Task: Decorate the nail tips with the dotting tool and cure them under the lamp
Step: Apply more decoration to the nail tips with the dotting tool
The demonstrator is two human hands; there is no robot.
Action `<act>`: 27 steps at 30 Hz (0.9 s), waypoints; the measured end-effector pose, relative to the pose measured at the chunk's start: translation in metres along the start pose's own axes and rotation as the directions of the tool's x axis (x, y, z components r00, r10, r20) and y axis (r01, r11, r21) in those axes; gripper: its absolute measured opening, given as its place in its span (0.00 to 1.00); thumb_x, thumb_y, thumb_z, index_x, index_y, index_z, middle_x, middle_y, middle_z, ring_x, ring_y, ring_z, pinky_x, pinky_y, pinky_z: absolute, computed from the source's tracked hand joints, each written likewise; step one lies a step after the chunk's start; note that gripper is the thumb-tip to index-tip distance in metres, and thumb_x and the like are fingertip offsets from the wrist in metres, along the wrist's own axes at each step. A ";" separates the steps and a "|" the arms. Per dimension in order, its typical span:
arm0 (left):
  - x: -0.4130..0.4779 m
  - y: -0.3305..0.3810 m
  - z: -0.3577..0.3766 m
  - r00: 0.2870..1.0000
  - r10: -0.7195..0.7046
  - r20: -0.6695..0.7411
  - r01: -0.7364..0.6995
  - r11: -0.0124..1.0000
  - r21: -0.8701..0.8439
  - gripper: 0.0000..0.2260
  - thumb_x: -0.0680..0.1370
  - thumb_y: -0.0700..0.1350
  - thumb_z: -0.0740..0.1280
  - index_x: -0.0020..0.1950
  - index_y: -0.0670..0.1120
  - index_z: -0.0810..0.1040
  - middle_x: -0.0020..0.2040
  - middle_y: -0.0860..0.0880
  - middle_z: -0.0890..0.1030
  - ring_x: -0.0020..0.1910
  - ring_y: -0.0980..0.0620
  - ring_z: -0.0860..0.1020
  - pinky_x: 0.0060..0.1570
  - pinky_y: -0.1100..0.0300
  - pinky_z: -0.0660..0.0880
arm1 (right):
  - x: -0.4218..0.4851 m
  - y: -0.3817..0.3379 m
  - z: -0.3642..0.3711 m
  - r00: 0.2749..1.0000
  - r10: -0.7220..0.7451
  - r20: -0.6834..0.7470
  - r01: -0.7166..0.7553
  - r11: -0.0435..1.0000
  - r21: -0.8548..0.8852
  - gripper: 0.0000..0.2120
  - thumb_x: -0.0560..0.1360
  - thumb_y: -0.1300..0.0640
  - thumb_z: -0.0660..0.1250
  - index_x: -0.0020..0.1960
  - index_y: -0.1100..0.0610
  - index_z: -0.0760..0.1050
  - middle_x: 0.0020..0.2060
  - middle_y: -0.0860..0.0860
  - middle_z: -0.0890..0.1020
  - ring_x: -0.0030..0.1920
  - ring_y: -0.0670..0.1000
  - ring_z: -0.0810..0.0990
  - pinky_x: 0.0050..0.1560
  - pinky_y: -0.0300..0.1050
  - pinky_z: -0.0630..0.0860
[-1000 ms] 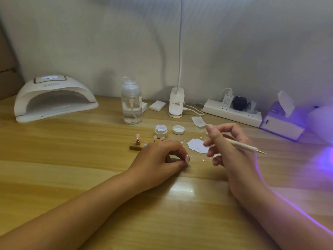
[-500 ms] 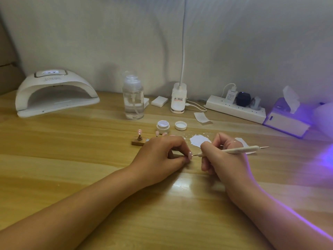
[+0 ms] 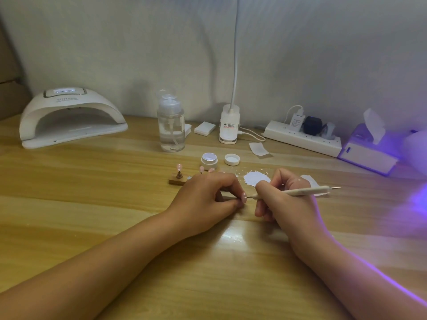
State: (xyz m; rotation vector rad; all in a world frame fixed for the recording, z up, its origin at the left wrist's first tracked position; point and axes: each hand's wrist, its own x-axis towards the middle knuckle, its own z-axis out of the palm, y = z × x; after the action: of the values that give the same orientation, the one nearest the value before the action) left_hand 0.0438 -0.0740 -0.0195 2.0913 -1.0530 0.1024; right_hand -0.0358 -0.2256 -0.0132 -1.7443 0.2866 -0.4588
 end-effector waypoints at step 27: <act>-0.001 0.002 0.000 1.000 0.019 0.007 -0.019 1.000 0.015 0.12 0.74 0.44 0.74 0.39 0.61 0.76 0.36 0.73 0.77 0.31 0.60 0.77 0.58 0.83 0.51 | 0.000 -0.002 -0.001 0.999 0.001 -0.036 0.001 0.998 0.068 0.16 0.69 0.62 0.66 0.27 0.50 0.67 0.22 0.56 0.79 0.21 0.46 0.71 0.23 0.36 0.69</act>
State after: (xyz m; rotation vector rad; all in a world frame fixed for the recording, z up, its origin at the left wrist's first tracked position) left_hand 0.0420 -0.0739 -0.0182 2.0968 -1.0796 0.1128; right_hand -0.0366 -0.2256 -0.0112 -1.6710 0.2933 -0.4947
